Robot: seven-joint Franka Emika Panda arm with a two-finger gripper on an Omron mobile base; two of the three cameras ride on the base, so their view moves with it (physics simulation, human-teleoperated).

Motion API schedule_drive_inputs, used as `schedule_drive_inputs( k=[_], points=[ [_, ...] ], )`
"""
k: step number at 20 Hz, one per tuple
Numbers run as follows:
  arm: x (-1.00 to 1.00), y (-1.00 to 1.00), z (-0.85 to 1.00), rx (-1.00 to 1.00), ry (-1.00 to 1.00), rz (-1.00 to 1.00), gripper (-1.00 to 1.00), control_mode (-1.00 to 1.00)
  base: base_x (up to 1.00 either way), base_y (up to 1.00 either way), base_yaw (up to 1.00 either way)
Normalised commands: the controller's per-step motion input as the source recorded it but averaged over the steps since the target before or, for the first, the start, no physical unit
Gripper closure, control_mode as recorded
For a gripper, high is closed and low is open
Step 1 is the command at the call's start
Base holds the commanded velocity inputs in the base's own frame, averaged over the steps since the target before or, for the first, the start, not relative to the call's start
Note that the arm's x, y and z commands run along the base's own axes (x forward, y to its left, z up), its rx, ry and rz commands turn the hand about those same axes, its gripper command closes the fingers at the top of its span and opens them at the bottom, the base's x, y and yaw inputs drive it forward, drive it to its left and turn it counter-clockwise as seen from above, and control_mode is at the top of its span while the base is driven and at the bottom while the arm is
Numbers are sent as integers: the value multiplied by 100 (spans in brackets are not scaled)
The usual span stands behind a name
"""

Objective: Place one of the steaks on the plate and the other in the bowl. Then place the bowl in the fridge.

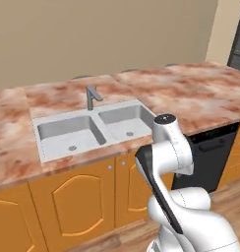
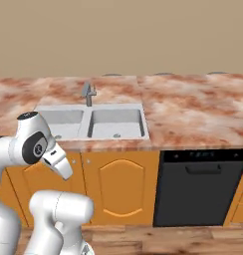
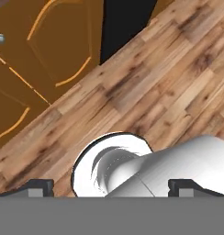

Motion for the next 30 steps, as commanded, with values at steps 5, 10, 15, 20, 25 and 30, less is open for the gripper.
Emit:
schedule_drive_inputs(
  k=[5, 10, 15, 20, 25, 30],
  points=[
    [0, 0, 0, 0, 0, 0, -100, 100, 58, -96, -49],
    [0, 0, 0, 0, 0, 0, -100, 100, 62, -94, -47],
    [0, 0, 0, 0, 0, 0, -100, 100, 95, -98, -23],
    [0, 0, 0, 0, 0, 0, -100, 100, 93, -100, 0],
    [0, 0, 0, 0, 0, 0, -100, 100, 36, -100, -27],
    [0, 0, 0, 0, 0, 0, -100, 100, 15, -86, -63]
  ],
)
